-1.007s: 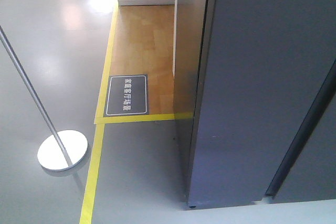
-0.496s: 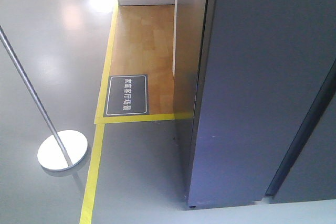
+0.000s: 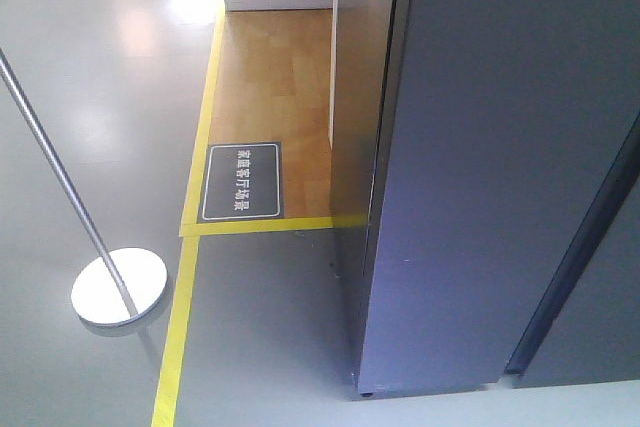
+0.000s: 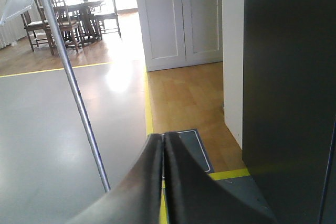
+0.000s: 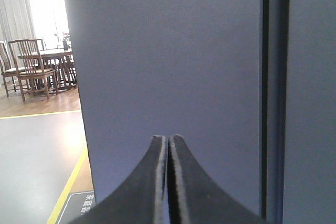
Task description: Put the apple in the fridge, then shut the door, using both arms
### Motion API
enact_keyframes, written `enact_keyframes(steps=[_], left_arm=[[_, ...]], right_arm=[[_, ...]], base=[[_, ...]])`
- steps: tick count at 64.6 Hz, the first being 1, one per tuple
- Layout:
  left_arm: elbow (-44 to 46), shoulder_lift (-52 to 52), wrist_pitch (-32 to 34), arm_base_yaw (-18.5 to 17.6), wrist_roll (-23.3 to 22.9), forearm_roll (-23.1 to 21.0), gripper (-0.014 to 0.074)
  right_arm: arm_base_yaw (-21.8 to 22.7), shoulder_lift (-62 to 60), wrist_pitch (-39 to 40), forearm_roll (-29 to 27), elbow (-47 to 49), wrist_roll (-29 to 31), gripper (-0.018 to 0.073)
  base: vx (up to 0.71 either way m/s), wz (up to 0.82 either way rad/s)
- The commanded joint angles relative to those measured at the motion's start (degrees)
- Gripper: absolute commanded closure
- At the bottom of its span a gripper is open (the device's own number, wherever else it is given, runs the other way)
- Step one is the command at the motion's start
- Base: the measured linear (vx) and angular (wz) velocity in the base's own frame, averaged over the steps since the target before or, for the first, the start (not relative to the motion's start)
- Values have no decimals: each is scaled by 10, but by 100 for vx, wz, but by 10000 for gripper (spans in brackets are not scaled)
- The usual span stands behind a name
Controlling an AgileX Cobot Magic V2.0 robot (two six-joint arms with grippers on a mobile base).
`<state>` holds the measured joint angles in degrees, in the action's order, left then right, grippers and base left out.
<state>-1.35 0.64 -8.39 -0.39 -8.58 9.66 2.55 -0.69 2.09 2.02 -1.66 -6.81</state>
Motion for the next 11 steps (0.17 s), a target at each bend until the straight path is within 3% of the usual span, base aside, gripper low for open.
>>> enact_keyframes(steps=[1,11], left_arm=[[10,7,44,0,-2,-5,602],[10,7,44,0,-2,-5,602]], right_arm=[[4,-7,43,4,2,5,562],[4,-7,43,4,2,5,562]], base=[[0,0],[0,0]])
